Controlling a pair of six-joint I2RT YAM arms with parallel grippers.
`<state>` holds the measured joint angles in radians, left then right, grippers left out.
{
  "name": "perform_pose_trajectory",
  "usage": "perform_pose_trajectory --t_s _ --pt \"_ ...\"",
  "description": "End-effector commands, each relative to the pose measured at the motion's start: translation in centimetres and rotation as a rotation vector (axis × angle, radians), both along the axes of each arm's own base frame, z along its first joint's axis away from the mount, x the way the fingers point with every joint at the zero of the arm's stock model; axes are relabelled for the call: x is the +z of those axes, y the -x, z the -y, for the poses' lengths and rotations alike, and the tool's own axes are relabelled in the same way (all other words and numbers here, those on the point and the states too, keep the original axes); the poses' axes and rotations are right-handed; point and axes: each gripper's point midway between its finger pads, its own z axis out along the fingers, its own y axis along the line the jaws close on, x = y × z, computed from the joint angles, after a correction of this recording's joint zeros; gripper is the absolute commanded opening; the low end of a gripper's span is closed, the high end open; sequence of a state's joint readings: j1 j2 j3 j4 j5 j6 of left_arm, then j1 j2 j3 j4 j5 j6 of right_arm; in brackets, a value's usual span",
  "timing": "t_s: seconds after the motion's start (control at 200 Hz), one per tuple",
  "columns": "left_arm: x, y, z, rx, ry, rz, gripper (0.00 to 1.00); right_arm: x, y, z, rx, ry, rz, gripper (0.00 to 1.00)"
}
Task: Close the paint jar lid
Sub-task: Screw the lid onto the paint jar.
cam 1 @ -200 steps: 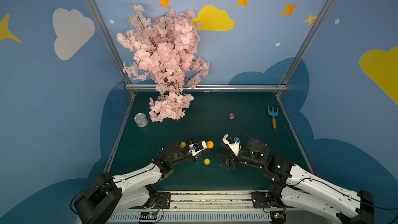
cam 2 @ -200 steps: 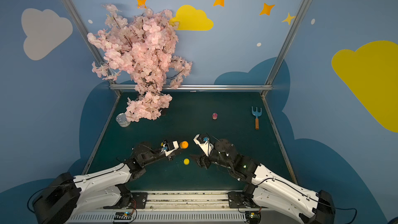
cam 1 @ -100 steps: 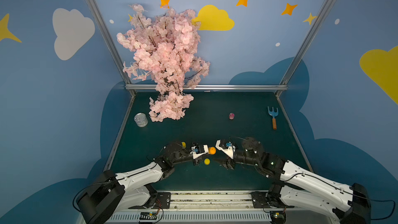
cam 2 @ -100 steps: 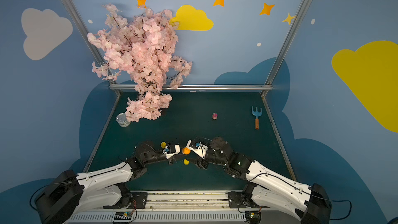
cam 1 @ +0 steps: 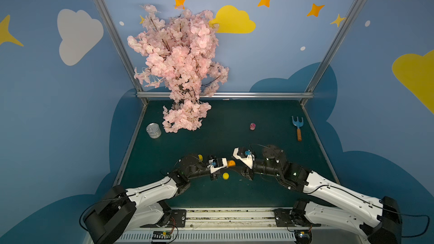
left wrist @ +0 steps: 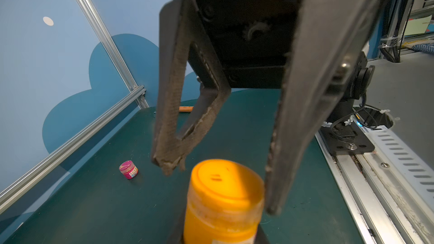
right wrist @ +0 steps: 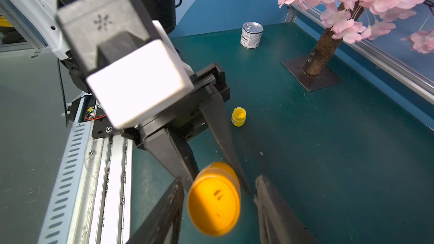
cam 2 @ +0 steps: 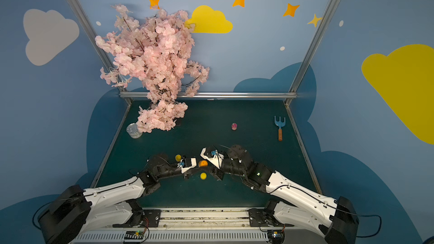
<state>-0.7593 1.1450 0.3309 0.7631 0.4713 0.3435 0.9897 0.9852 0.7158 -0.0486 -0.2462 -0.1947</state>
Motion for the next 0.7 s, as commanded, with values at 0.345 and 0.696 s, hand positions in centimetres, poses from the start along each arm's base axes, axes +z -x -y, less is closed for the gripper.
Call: perform_pose_trajectory --t_s 0.345,0.696 --pt "1.1 -0.4 0.1 0.008 0.019 0.015 0.24 0.4 -0.7 -0.2 -0.032 0.003 -0.02 0.36" --pt "1.2 -1.9 -0.5 0.114 0.018 0.036 0.24 -0.3 -2.1 -0.3 -0.123 0.02 -0.089 0.19"
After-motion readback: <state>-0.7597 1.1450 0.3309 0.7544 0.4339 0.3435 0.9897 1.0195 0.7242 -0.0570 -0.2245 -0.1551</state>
